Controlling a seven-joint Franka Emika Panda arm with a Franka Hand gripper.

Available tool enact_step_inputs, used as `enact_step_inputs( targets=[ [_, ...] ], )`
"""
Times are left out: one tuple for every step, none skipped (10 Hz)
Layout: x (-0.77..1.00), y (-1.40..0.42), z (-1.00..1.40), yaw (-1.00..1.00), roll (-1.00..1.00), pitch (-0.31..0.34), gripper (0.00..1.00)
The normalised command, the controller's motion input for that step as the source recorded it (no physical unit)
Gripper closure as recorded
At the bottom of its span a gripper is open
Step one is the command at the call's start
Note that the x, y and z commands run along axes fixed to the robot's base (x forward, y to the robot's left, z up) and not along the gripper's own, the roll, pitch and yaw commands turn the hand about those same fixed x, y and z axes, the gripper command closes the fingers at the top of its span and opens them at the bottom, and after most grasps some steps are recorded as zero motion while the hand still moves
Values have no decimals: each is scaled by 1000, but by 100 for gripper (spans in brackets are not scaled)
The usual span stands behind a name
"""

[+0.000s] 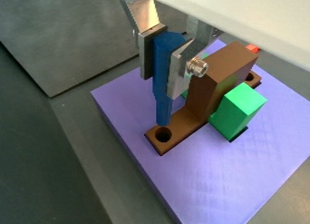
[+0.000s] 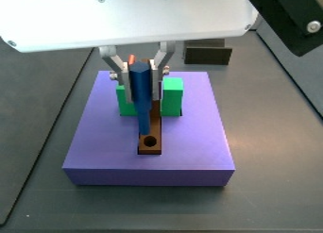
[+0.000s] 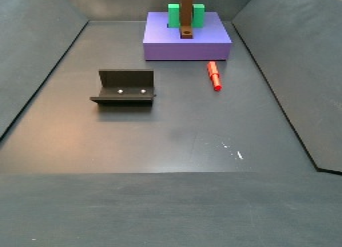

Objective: Pick up the blue object. Move up. Move to above the board. Insert the blue object.
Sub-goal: Insert the blue object.

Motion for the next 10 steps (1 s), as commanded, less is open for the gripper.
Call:
enact_step_inputs(
  targets=[
    [226,-177,-109,111,241,69,100],
    [211,-249,-60,140,269,83,100],
    [223,-117,-97,137,156,66,100],
    [160,0,-143,100,143,51,100],
    [0,0,-163,46,153,39,100],
    [-29,0,-126,0,81,20,100],
    [-23,0,-117,0,54,3,100],
    [0,0,-103,0,40,0,100],
    [0,0,-111,0,34,0,100],
    [0,11,-131,57,51,0,100]
  ],
)
